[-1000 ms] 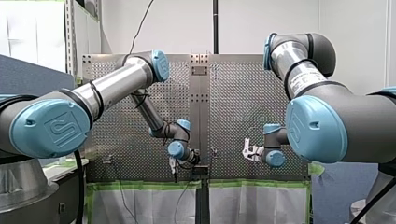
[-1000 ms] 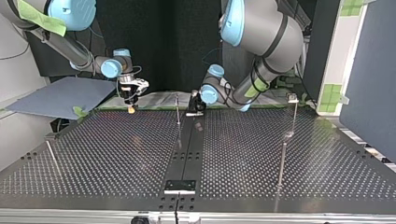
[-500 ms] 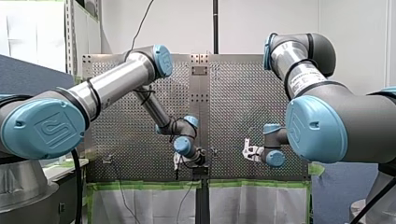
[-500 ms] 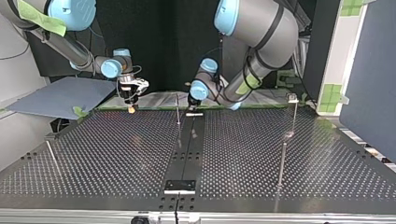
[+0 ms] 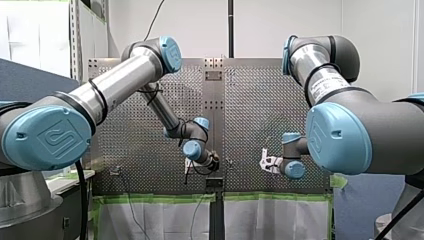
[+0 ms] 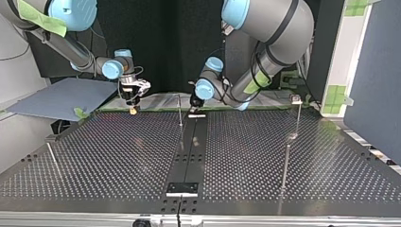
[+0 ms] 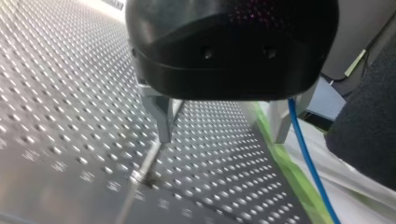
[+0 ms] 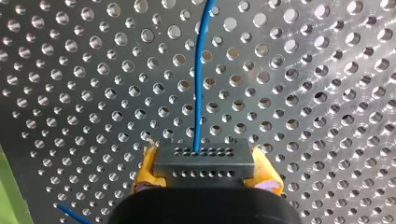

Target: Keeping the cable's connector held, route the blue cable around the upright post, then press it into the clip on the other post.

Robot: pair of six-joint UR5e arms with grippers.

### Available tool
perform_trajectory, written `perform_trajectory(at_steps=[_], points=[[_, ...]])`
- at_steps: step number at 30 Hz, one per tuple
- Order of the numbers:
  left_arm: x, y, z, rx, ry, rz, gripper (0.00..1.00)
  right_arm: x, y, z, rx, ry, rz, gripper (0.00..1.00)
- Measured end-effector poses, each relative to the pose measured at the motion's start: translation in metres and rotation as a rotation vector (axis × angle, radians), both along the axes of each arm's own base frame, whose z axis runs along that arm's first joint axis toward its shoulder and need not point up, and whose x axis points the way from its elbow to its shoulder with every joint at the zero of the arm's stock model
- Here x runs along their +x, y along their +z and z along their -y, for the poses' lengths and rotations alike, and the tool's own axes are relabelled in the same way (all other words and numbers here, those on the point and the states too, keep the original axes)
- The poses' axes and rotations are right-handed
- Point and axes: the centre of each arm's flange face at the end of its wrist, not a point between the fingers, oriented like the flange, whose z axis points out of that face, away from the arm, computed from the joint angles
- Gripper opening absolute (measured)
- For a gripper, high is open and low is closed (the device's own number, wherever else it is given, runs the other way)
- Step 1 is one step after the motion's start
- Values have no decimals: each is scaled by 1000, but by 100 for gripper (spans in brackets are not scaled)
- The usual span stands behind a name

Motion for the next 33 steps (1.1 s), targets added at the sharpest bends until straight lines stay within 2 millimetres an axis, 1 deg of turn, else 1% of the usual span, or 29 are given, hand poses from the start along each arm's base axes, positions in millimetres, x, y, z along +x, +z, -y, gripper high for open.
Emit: perform_trajectory(at_steps=[2, 5, 9, 16, 19, 21, 23, 28, 33], points=[[-4, 6, -1, 5, -13, 14, 100, 0, 0, 0, 1, 0, -1, 0], [-13, 4, -3, 11, -30, 8, 100, 0, 0, 0, 2, 0, -2, 0], [-26, -7, -10, 20, -40, -13, 100, -1, 0, 0, 4, -1, -3, 0], [-57, -29, -19, 59, -77, -59, 100, -1, -1, 0, 5, -1, -4, 0], [-68, -33, -20, 65, -86, -64, 100, -1, -1, 0, 7, -1, -5, 0], [-71, -31, -19, 62, -88, -55, 100, -1, -1, -1, 7, -1, -6, 0], [-72, -25, -17, 52, -90, -33, 100, -1, -1, 0, 8, -1, -6, 0], [-70, -3, -5, 12, -103, 32, 100, -2, -1, 0, 8, -2, -5, 0], [-75, 3, 9, -39, -117, 54, 100, -2, -1, 0, 8, -3, -4, 0]])
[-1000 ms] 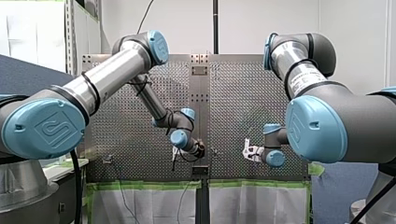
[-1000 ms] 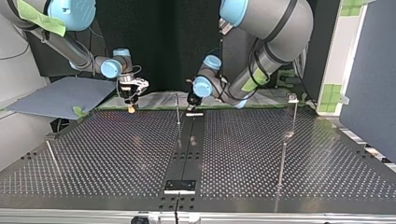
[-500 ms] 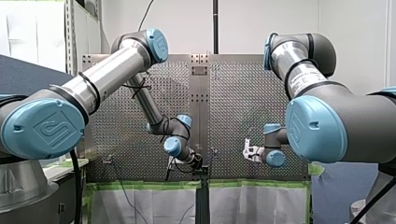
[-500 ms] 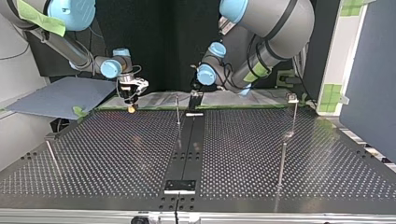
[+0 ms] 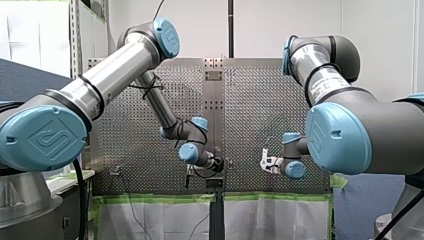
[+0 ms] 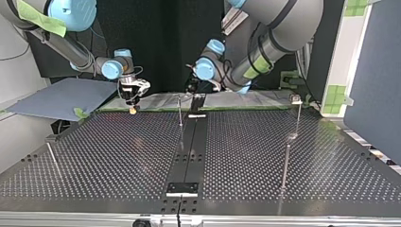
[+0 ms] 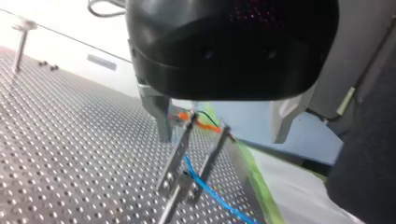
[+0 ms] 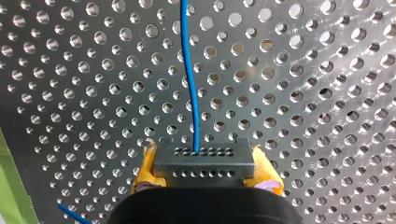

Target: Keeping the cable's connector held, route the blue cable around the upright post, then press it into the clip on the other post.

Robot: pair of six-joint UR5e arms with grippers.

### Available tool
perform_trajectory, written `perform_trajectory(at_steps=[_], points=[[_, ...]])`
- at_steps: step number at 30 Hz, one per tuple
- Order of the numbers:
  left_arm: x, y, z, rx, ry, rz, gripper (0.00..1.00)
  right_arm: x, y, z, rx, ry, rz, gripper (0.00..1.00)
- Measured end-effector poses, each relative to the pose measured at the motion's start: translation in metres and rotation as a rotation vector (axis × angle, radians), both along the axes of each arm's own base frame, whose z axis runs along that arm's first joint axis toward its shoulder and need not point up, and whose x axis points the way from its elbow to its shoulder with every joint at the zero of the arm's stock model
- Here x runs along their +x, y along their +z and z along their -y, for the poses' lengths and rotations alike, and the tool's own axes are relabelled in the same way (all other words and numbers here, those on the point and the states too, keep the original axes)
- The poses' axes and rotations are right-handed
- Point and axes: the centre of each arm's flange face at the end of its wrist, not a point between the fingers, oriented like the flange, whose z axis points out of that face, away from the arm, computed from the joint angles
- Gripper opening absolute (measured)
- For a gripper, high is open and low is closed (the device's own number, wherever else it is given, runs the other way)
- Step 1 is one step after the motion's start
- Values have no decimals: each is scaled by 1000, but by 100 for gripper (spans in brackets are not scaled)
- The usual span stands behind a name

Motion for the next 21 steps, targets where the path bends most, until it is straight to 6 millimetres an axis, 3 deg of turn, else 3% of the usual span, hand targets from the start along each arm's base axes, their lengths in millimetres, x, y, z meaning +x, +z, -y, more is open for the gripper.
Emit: perform_trajectory(at_steps=[21], points=[[-13, 2, 17, -74, 5, -27, 100, 0, 0, 0, 0, -1, 3, 0]])
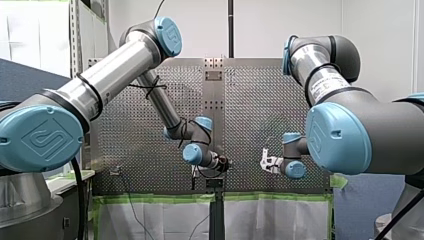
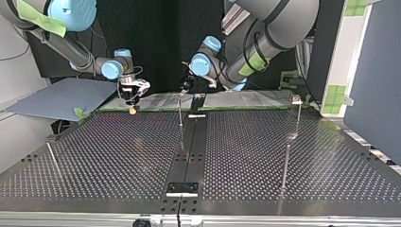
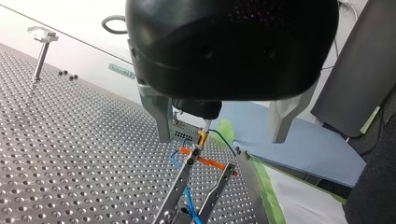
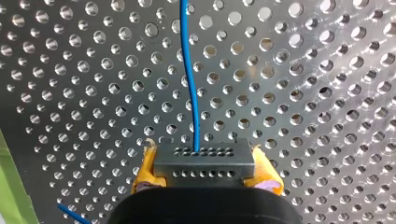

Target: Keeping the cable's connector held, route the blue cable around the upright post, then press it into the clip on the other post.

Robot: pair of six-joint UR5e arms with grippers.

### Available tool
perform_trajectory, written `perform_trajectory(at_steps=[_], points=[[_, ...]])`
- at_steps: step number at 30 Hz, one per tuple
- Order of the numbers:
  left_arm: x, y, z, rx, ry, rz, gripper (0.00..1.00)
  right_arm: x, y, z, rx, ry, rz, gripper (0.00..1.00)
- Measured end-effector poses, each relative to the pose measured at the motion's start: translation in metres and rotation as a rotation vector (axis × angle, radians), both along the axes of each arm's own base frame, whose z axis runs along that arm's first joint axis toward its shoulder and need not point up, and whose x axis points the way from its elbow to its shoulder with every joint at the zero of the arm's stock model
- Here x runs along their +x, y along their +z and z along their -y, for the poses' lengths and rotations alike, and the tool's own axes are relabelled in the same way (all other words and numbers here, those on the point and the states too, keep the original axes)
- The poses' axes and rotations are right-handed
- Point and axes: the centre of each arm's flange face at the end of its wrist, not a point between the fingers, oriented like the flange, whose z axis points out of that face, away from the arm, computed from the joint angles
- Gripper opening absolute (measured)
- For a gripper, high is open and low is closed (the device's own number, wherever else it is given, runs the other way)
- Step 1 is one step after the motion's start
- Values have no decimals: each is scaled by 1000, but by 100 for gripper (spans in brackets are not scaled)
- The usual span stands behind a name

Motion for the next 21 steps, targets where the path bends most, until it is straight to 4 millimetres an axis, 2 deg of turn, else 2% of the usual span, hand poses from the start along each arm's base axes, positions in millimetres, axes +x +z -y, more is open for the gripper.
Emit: perform_trajectory(at_steps=[15, 21], points=[[-3, -1, -1, 17, 12, -10, 100, 0, 0, 0, 4, -1, 5, 0], [-10, 5, -12, 73, 40, 11, 100, 0, 0, 0, 6, 2, 5, 0]])
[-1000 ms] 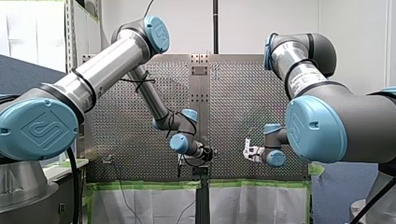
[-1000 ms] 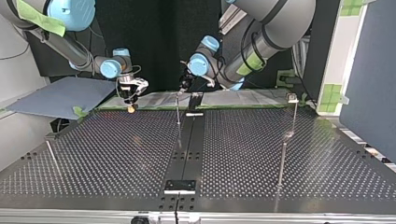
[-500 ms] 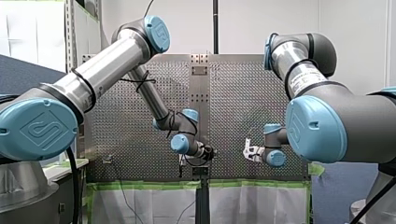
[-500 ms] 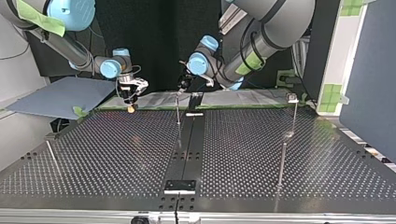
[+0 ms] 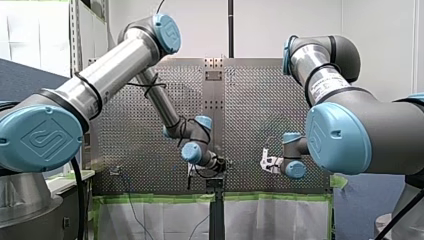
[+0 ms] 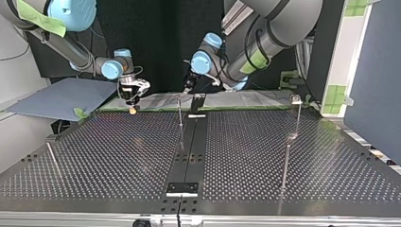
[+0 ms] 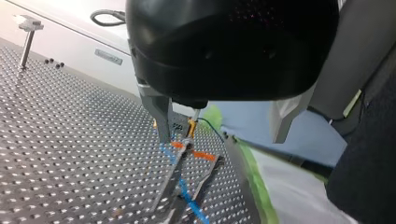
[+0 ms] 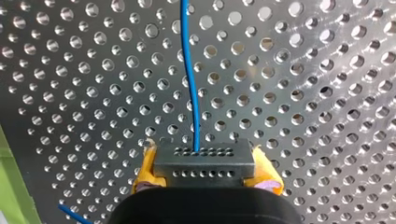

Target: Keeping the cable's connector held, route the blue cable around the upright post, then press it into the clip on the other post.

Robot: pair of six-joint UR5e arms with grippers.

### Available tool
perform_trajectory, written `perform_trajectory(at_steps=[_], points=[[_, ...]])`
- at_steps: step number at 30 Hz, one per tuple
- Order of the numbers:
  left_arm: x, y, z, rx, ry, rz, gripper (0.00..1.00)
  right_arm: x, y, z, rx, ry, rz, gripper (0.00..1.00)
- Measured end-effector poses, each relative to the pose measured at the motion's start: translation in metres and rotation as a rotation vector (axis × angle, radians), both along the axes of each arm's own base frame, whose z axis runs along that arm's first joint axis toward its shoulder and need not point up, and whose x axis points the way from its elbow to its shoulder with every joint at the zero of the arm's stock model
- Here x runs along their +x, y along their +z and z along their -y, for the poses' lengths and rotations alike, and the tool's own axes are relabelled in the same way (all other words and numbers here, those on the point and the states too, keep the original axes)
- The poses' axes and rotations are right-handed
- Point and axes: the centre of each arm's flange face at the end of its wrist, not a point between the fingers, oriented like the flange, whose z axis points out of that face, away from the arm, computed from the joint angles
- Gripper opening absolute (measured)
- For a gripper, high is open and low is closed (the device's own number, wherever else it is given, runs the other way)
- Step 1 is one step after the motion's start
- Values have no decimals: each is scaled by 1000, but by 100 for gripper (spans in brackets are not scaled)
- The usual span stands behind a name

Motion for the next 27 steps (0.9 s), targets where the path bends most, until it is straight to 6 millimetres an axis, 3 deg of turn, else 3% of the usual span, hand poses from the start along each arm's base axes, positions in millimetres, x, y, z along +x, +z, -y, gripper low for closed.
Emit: perform_trajectory(at_steps=[9, 27], points=[[-8, 29, -15, -10, 45, 81, 100, 0, 0, 0, 3, 2, -1, 0], [-48, 91, -39, -197, 186, 196, 100, 1, 0, 0, 3, 12, 10, 0]])
